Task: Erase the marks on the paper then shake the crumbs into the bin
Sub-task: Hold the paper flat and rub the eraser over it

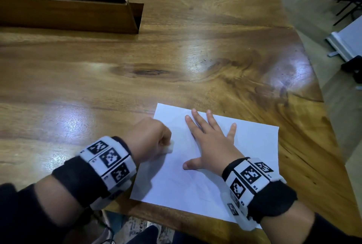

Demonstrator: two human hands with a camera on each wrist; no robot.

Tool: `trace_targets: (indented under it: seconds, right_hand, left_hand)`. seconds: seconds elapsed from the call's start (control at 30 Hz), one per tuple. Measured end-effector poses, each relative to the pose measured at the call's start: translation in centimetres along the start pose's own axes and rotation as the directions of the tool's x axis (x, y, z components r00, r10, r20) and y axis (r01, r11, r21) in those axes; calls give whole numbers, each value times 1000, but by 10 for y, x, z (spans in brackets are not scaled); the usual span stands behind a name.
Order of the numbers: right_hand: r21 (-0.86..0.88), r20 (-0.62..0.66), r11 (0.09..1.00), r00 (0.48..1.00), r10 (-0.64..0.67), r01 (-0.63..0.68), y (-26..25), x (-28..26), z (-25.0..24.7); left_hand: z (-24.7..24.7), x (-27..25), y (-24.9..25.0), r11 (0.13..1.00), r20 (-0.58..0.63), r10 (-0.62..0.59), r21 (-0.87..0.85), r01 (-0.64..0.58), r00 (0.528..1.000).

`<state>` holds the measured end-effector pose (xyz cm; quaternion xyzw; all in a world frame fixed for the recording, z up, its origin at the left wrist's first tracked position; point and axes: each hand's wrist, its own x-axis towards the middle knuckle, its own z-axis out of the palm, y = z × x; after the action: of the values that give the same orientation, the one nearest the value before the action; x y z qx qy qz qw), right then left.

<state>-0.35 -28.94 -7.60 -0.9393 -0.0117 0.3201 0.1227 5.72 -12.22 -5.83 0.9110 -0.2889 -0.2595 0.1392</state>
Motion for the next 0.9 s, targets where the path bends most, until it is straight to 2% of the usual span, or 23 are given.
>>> trace_targets:
  seconds: [0.07, 0.17, 0.23, 0.33, 0.4, 0.43, 0.53, 0.6, 0.67, 0.73, 0.77, 0.8, 0.9]
  right_hand:
    - [-1, -3, 1000, 1000, -1, 1, 0, 0, 0]
    - [3, -6, 1000, 1000, -1, 1, 0, -1, 0]
    - [7, -8, 1000, 1000, -3, 3, 0, -1, 0]
    - [15, -10, 1000, 1000, -1, 1, 0, -1, 0]
    - [12, -13, 1000, 1000, -1, 1, 0, -1, 0]
    - [7, -12, 1000, 1000, -1, 1, 0, -1, 0]
    - [4, -7, 1000, 1000, 1, -1, 0, 0, 1]
    - [10, -6, 1000, 1000, 0, 0, 0, 0, 1]
    - [10, -5, 1000, 1000, 0, 0, 0, 0, 1]
    - [3, -11, 1000, 1000, 0, 0, 0, 0, 1]
    - [1, -12, 1000, 1000, 0, 1, 0, 0, 1]
    - [0, -13, 1000, 1000, -2, 2, 0, 0, 1]
    - [0, -13, 1000, 1000, -2, 2, 0, 1, 2]
  left_hand:
    - [-6, 4, 1, 999, -15, -32, -38, 31, 999]
    - [-17, 30, 5, 993, -143, -88, -90, 75, 986]
    - [-16, 33, 4, 996, -149, -72, -67, 62, 986]
    - [-6, 8, 2, 1000, 26, -3, -11, 4, 1000]
    - [-5, 0, 2, 1000, 126, 17, -11, -16, 992]
    - [-8, 4, 2, 1000, 104, 14, -10, -13, 995]
    - [-18, 28, 3, 997, -90, -42, -73, 35, 995]
    - [-15, 28, 4, 998, -102, -50, -48, 45, 994]
    - [-8, 11, 2, 1000, 24, 0, 13, 0, 1000]
    - [-3, -5, 0, 999, 179, 11, 36, -18, 984]
    - [-5, -5, -1, 1000, 196, 6, 20, -10, 981]
    - [-8, 0, -2, 1000, 159, 3, 7, -4, 987]
    - [-18, 24, 0, 998, -70, -43, -45, 40, 997]
